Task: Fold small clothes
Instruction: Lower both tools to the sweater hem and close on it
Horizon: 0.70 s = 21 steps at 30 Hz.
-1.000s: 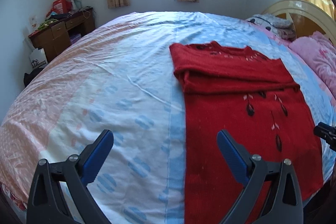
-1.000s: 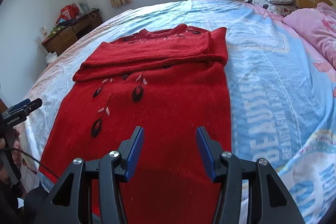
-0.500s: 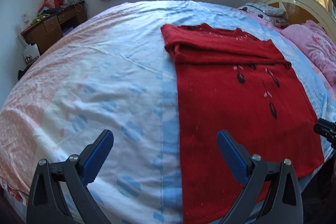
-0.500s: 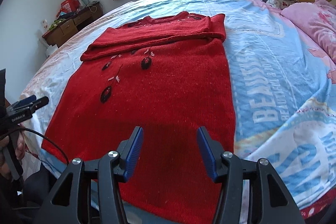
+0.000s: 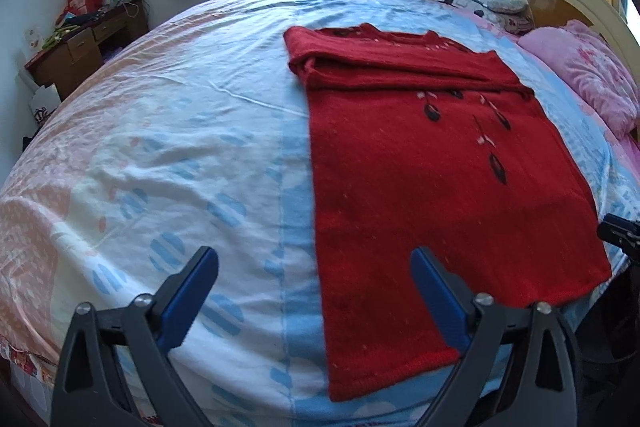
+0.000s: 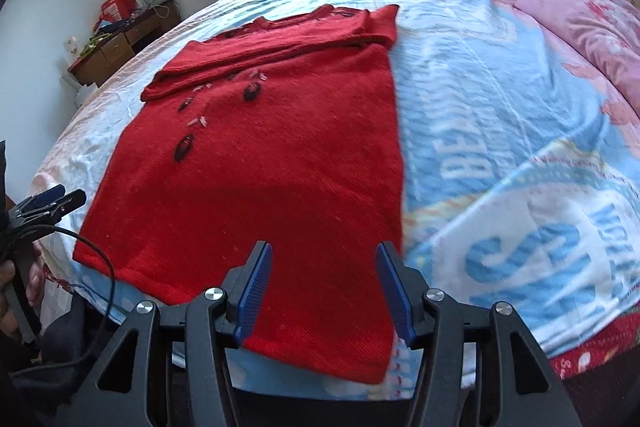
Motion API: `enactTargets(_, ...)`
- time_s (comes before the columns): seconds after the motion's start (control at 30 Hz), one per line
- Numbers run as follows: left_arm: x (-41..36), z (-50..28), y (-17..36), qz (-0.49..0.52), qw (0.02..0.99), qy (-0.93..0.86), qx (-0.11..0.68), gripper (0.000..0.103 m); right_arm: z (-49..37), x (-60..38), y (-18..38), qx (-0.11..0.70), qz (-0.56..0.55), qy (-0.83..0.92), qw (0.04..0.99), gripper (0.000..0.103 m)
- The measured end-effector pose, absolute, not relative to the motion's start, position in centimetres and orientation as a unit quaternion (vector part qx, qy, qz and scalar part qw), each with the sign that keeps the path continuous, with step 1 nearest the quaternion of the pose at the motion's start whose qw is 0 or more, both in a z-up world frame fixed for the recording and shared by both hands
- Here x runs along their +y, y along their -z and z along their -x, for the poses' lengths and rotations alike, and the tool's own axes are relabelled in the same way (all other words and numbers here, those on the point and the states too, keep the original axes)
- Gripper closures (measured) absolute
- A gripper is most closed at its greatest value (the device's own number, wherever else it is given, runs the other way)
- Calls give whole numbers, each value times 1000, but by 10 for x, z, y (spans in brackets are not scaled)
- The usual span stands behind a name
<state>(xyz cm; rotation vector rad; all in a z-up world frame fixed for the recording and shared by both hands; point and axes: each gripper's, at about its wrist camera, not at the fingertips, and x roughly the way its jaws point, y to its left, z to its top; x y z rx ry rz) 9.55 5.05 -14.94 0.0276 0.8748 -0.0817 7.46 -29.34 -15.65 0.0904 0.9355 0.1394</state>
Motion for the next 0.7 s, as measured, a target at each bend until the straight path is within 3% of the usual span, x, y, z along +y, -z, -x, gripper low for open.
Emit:
enactTargets(0.17,46,-83,152,-15,901,54,431,13,-70,-298,162,458,-46,-67,885,48)
enactTargets(0.43,44,-71,159,6,886,86,456,33,-64,-293,168,470,-42,-82,878,48)
enactTargets(0.63,55,-67,161,39,882,93,460,35,-62,-290,173,480,-35,-86,872,48)
enactTargets(0.7,55,-67,163,52,877,101,467,43,-61,-288,174,481,-33,-89,872,48)
